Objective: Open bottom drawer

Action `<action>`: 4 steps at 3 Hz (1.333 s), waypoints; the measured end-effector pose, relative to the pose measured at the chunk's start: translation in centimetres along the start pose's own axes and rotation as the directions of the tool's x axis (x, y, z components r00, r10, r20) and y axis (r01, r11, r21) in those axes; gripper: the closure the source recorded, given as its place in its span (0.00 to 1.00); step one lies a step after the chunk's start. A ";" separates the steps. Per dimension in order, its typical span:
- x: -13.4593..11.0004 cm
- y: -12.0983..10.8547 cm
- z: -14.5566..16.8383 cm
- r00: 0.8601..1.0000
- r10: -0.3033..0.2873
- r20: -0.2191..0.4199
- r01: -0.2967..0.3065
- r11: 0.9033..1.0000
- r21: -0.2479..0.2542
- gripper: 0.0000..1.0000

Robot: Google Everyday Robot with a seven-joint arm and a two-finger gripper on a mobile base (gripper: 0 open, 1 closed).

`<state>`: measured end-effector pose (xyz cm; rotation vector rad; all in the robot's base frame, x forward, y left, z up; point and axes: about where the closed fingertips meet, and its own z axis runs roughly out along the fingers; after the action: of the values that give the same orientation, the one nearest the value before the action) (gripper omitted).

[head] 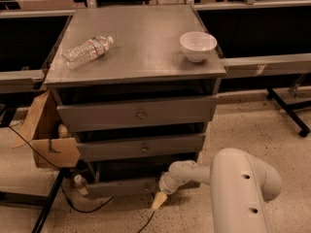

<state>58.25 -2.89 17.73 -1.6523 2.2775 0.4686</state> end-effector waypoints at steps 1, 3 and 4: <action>-0.1 0.0 0.0 1.000 0.000 0.000 0.000 1.000 0.000 0.00; 0.0 -0.4 -0.2 0.999 0.043 0.000 -0.043 0.999 0.028 0.00; -0.6 -1.7 -1.7 1.000 -0.025 0.006 0.024 0.996 0.086 0.00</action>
Offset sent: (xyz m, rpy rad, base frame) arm 0.0180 -0.0301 0.0114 -0.0375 -0.0355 -0.2611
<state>59.93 -3.57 19.37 -1.6323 2.2375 0.3649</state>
